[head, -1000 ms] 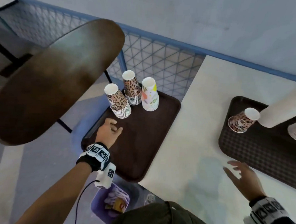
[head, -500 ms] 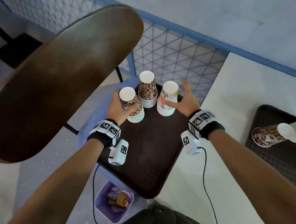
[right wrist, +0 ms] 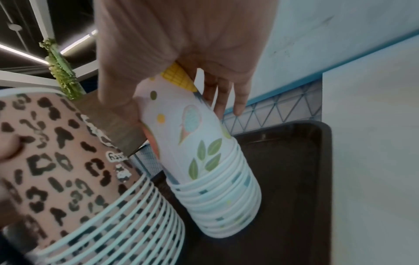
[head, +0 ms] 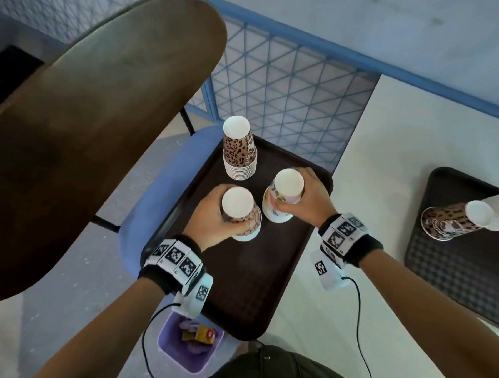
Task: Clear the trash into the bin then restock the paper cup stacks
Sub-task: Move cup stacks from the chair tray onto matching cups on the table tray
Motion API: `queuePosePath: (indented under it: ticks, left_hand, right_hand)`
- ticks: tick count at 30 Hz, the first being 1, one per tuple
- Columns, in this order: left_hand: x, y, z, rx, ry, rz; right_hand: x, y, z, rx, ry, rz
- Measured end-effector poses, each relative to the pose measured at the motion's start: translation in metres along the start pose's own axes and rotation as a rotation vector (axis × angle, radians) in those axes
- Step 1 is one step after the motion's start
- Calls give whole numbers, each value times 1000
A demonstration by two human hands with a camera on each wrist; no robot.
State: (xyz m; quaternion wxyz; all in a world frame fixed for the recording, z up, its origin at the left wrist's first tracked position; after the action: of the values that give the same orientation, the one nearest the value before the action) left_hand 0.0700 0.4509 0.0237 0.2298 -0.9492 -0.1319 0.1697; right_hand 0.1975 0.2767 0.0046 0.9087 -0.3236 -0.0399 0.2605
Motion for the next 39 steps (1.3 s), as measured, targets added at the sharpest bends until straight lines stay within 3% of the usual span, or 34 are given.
queuePosePath:
  ticks: [4, 12, 20, 30, 35, 39]
  left_hand:
    - [-22, 13, 20, 15, 4, 20]
    - [-30, 50, 55, -177, -258, -72]
    - [-29, 64, 53, -173, -362, -183]
    - [-46, 72, 61, -91, -346, -231]
    - [-43, 80, 43, -143, -287, -273]
    - [-39, 118, 2, -126, -157, -156]
  right_hand:
    - [-22, 4, -9, 11, 7, 43]
    - [-36, 34, -31, 192, 266, 37]
    - [-40, 41, -30, 279, 287, -13]
    - [-71, 18, -24, 419, 311, -56]
    - [-107, -26, -44, 482, 309, -95]
    - [-148, -84, -78, 487, 343, -253]
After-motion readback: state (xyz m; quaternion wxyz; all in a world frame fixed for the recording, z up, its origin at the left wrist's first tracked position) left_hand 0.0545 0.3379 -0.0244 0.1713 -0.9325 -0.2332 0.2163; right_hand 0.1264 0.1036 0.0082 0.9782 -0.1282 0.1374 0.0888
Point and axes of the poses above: each hand's wrist, its own x-axis towards the middle knuckle, its own y-axis out of the palm, z = x × y, the point moved 1 cm from there along x, towards the middle knuckle, and after that the axes turned 2 degrees about -y, right-handed, at the moved point
